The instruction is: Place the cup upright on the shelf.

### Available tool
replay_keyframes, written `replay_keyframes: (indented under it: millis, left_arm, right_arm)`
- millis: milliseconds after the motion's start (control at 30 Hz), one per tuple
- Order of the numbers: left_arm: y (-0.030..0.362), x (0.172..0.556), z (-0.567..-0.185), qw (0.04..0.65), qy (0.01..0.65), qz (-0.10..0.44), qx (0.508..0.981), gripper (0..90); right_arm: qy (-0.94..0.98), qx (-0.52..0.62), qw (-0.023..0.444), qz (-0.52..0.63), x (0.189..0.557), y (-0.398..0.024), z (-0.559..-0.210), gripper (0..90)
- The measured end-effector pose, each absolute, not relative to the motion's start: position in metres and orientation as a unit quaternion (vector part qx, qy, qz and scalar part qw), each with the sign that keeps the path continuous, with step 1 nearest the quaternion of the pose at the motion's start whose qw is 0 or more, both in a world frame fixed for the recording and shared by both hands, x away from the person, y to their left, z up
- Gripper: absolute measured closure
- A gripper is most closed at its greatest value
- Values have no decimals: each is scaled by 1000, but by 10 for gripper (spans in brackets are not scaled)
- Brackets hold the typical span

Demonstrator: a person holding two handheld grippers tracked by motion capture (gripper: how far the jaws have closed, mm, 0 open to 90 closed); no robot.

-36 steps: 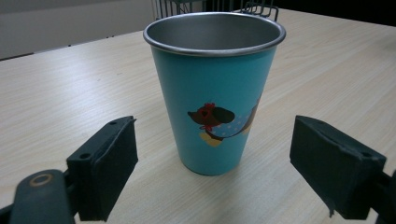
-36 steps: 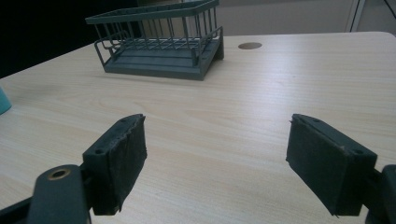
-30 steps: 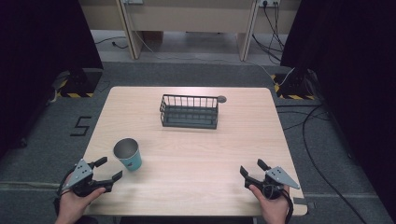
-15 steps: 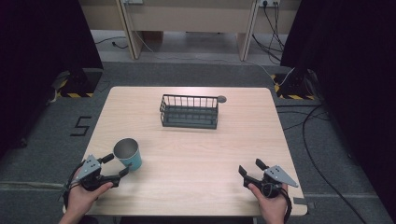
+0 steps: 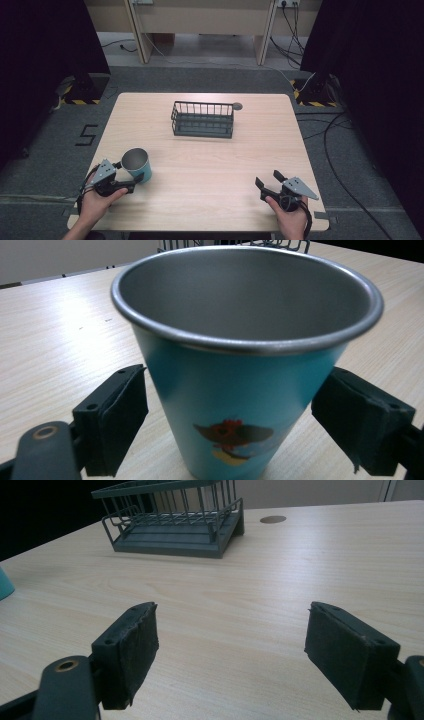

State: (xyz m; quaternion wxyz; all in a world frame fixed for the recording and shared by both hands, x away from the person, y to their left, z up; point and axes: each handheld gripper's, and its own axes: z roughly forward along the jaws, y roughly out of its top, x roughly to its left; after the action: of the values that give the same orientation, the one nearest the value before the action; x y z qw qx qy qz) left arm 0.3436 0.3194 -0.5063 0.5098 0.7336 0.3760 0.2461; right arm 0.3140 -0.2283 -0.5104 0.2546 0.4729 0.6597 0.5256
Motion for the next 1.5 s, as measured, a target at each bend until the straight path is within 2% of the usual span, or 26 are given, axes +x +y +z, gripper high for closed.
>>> replay_keyframes:
  millis: [633,900,1500]
  left_arm:
    - [313,354,-509,526,365,246,727,163]
    - [315,352,-505,540,365,256,714,165]
    - [309,355,-490,544,347,266,716,166]
  right_arm:
    - [659,473,256,526,314,-229,-511,222]
    - [655,475,257,528,314,-229,-510,224]
    - [656,473,261,527,314,-230,-511,230]
